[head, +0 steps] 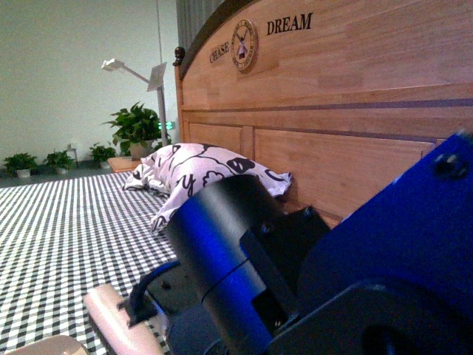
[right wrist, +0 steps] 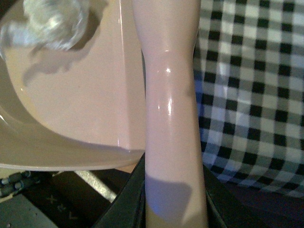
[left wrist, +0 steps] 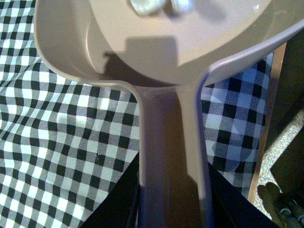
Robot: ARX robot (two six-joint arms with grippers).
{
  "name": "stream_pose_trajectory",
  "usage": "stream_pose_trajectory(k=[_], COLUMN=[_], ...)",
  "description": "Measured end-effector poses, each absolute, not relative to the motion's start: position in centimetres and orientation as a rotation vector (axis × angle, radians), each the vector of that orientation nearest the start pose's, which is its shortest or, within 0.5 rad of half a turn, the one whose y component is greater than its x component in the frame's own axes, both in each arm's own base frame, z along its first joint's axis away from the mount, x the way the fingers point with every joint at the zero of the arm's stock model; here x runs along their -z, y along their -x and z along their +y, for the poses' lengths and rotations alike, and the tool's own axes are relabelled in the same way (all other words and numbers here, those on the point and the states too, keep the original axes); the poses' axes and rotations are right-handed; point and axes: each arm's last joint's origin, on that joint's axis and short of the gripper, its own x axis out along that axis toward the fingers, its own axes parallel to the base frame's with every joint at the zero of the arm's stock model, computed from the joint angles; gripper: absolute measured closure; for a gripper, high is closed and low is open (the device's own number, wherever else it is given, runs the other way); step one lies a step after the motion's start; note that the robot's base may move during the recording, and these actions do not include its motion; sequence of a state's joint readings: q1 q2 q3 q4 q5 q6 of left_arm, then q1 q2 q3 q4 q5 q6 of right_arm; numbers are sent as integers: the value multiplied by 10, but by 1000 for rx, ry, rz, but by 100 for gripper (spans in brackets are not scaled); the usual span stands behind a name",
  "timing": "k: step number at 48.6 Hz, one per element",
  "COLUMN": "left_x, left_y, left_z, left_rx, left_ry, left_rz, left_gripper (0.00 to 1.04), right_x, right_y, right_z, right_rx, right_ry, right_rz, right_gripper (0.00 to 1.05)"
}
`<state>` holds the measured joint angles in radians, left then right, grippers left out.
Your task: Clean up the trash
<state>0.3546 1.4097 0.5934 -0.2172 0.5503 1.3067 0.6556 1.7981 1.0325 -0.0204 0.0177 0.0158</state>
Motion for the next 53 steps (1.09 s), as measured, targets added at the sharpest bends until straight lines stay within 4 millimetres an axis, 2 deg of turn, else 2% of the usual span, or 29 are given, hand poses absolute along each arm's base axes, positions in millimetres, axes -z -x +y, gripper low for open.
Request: stream_pose_trajectory(k=[9,19,30,33,37,44,49,53], left_x=[-147,-147,-147,-148,-155,-166,-191,-213], left_y=[-227,-227,-227,-228,-234,-236,-243,-245], left_z=[68,68,68,68,68,67,70,72], left_rx=[719,719,717,716,712,651,551,451], left_ry=[-755,-755,-750,-678,-553,-385,-341,-340], left_rz=[642,642,638,558,451,476,425,364], left_gripper=[77,77,77,77,77,77,77,77], right_x=[-181,-184,-194,-197,-201,-218,-240,-265], right_y=[-290,-292,-304,-306,-307,-308,-310,-306], right_z=[215,201,175,167,149,122,99,76], right_rx=[-586,-540,-414,-385,-337,-254,-164,-83], right_ry=[201,180,137,126,110,87,59,25], right_rz=[719,696,633,623,612,560,467,359], right_gripper=[85,85,85,85,85,85,85,85])
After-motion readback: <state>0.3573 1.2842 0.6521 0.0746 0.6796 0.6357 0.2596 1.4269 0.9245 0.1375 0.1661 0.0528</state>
